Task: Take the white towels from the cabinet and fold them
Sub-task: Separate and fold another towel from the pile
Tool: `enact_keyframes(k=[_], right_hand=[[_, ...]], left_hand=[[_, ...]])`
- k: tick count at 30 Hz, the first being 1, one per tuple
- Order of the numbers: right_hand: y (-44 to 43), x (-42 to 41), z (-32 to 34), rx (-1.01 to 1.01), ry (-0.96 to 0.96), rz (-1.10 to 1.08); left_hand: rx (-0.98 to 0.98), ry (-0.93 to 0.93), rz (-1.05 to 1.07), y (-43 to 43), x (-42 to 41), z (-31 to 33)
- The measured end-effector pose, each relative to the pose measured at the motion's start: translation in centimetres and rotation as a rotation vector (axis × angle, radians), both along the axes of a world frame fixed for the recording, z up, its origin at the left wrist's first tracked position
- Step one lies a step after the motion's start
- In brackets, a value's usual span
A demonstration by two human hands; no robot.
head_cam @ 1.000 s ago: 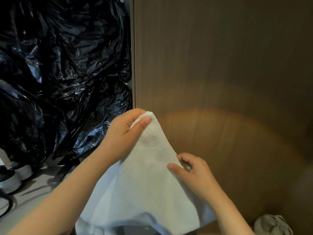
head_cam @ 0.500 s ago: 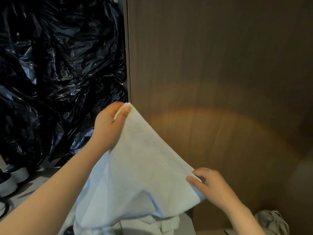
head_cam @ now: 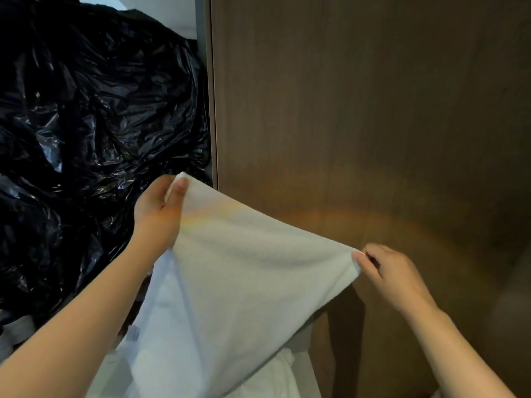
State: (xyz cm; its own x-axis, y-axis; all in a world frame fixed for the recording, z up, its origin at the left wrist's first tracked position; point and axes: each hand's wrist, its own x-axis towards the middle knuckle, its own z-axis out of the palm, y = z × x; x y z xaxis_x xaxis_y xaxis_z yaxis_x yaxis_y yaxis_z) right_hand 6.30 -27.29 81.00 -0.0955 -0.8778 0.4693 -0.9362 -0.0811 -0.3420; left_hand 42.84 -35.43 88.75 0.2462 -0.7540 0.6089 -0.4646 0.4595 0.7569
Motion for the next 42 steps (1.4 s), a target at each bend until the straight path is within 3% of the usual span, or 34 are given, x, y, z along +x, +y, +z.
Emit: enact_keyframes(k=[8,15,17,22,27,33,42], right_hand=[[-3.5,0.9,12.6,-0.070,0.006,0.011],[-5.3,1.2,16.8,-0.436,-0.011,0.070],[-5.7,1.6,17.1,-0.492,-0.103,0.077],[-5.3,2.9,17.4,-0.528,-0.561,0.141],[-4.9,3.7,16.9,-0.599,-0.738,0.138],[-4.7,3.2,16.6,-0.605,-0.745,0.091],[-3.8,4.4,15.6,-0.672,-0.498,0.033]], left_hand=[[-0.153,0.136,0.010,-1.5,2.5,5.2],[-0.252,0.128,0.061,-1.4,3.9,8.0],[-0.272,0.116,0.062,-1.3,4.0,8.2],[-0.287,0.096,0.065,-1.2,4.3,8.1],[-0.273,0.123,0.102,-1.6,3.9,7.6],[-0.329,0.099,0.119,-1.2,3.3,7.1],[-0.341,0.062,0.161,-0.8,3.4,6.4]])
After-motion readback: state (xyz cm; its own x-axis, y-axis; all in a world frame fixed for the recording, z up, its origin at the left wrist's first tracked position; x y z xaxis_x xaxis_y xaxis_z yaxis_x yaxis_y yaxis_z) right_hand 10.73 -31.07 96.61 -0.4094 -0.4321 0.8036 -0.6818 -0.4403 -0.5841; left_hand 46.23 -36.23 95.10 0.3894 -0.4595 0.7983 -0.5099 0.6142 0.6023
